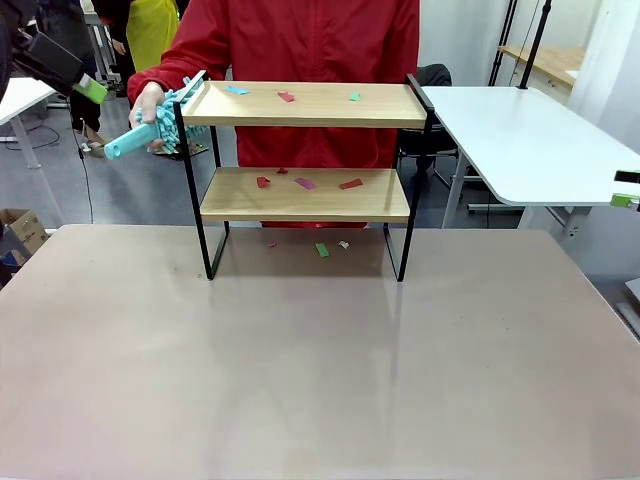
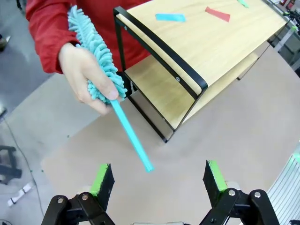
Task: Clean the shelf.
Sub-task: Pick up the Duster handed by the human.
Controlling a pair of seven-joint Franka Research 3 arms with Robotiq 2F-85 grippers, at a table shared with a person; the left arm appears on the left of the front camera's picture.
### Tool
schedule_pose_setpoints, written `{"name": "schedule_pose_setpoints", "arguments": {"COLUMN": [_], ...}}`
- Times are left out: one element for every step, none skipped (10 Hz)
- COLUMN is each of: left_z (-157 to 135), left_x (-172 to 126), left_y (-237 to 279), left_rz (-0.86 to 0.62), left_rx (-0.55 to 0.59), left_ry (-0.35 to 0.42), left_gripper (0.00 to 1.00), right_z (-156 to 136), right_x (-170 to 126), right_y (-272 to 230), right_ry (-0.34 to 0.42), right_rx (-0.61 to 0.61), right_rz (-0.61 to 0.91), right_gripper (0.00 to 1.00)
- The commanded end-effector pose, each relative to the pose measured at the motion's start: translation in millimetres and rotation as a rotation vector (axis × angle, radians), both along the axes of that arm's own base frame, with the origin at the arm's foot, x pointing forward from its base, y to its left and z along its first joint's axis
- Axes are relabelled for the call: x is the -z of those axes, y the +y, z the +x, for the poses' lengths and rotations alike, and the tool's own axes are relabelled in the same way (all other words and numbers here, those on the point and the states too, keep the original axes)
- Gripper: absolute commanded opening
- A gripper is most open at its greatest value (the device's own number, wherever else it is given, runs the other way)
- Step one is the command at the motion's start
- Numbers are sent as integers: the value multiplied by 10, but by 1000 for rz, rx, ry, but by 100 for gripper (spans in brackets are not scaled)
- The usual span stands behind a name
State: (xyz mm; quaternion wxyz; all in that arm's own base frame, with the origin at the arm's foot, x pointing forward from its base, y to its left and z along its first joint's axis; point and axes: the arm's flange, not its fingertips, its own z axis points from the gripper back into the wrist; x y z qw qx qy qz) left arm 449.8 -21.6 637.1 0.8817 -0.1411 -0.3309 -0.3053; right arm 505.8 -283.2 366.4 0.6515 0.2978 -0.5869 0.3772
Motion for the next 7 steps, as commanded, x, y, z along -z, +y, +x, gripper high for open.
{"name": "schedule_pose_setpoints", "arguments": {"left_z": [-128, -124, -110, -67, -43, 1, 47], "left_x": [40, 66, 128, 204, 291, 373, 450], "left_y": [-254, -371, -450, -494, -536, -563, -557], "left_rz": [76, 114, 142, 172, 188, 205, 210], "left_rx": [-120, -178, -196, -255, -275, -303, -315], "left_ry": [-44, -64, -59, -63, -42, -26, -3], "left_gripper": [100, 100, 100, 100, 100, 100, 100], "right_z": [-2, -2, -2, -2, -2, -2, -2], "right_x": [-76, -76, -76, -76, -76, -76, -76], "right_y": [39, 39, 39, 39, 39, 39, 39], "right_ry": [16, 16, 16, 16, 16, 16, 16], "right_rx": [15, 15, 15, 15, 15, 15, 15], "right_rz": [-6, -6, -6, -6, -6, -6, -6], "right_gripper": [100, 100, 100, 100, 100, 100, 100]}}
